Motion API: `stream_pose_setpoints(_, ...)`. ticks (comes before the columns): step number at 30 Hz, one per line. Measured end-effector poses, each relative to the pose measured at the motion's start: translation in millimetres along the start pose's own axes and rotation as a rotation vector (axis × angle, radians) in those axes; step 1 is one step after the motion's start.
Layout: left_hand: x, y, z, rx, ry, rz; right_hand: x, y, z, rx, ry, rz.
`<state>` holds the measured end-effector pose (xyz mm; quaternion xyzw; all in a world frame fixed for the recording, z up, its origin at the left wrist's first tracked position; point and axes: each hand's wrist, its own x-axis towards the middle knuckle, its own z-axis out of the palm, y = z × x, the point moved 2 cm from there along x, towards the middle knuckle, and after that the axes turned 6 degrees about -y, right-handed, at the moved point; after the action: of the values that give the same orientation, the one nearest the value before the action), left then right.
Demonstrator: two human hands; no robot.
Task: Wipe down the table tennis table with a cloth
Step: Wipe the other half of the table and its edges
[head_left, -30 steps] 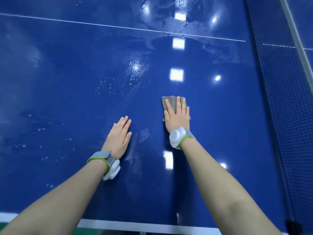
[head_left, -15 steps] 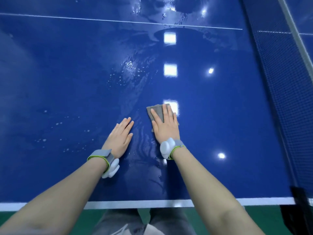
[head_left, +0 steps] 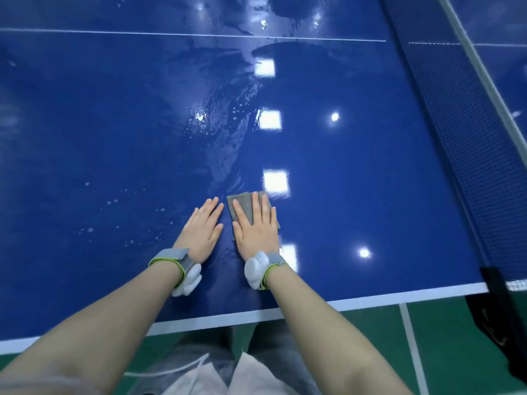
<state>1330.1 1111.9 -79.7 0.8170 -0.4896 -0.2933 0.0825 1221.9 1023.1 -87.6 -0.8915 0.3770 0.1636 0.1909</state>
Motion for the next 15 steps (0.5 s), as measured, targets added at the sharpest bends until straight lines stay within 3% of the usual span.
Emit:
stream_pose_setpoints(3, -5.5, -5.4, -0.2, 0.016, -0.021, 0.024, -3.3, 20.0, 2.1, 0.011, 0.049, -0.057)
stream_pose_setpoints(8, -16.8, -14.9, 0.2, 0.037, -0.048, 0.044, -21.2, 56.7, 0.3, 0.092, 0.144, 0.194)
stream_pose_setpoints(12, -20.5, -13.0, 4.1, 0.033, -0.06, 0.03, -28.7, 45.3, 6.4, 0.073, 0.105, 0.275)
stream_pose_setpoints(15, -24.4, -14.8, 5.8, 0.057, -0.07, 0.017, -37.6, 12.5, 17.0, 0.058, 0.064, 0.209)
